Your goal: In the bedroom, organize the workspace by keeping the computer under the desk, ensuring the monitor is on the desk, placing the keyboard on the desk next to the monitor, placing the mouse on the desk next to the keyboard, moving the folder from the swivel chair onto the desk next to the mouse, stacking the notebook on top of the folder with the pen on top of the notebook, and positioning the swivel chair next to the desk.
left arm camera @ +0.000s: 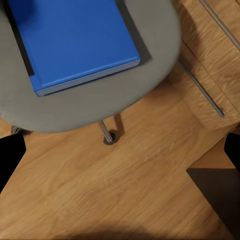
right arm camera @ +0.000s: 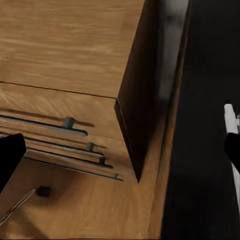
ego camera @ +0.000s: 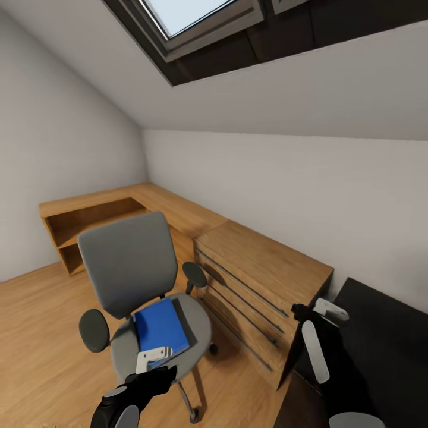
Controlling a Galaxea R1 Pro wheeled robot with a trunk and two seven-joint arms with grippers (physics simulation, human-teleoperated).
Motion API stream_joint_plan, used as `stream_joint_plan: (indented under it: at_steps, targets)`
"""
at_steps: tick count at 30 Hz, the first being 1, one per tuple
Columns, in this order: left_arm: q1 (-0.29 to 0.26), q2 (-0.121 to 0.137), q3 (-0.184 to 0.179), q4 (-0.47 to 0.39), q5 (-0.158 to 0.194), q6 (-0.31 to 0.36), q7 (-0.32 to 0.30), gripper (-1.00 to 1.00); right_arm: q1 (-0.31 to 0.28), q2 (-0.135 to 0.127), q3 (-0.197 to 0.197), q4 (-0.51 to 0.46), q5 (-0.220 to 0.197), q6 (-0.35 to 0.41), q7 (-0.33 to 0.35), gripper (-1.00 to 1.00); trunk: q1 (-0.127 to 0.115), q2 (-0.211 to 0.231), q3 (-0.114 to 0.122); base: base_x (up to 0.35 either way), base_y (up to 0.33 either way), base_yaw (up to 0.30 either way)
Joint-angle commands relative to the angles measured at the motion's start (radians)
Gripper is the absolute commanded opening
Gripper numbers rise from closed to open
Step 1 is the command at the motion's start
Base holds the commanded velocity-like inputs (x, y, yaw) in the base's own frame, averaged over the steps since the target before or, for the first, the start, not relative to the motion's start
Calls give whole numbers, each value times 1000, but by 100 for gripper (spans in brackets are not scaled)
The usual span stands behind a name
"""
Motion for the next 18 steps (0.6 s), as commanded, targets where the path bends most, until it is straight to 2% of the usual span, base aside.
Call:
stream_joint_plan:
  at_steps: [1, 8, 15, 18]
  targets:
    - [-1, 1, -2, -1, 10, 1, 10, 100, -1, 2, 16, -1, -8, 1, -15, 100, 0, -1, -1, 0, 0, 261]
    - [-1, 2, 2, 1, 10, 1, 11, 100, -1, 3, 114, 28, -6, -1, -34, 100, 0, -1, -1, 0, 0, 273]
    - [-1, 3, 4, 1, 10, 1, 11, 100, -1, 3, 195, 57, -3, -2, -35, 100, 0, -1, -1, 0, 0, 277]
    - [-1, 3, 4, 1, 10, 1, 11, 100, -1, 3, 217, 59, -3, -1, -35, 100, 0, -1, -1, 0, 0, 277]
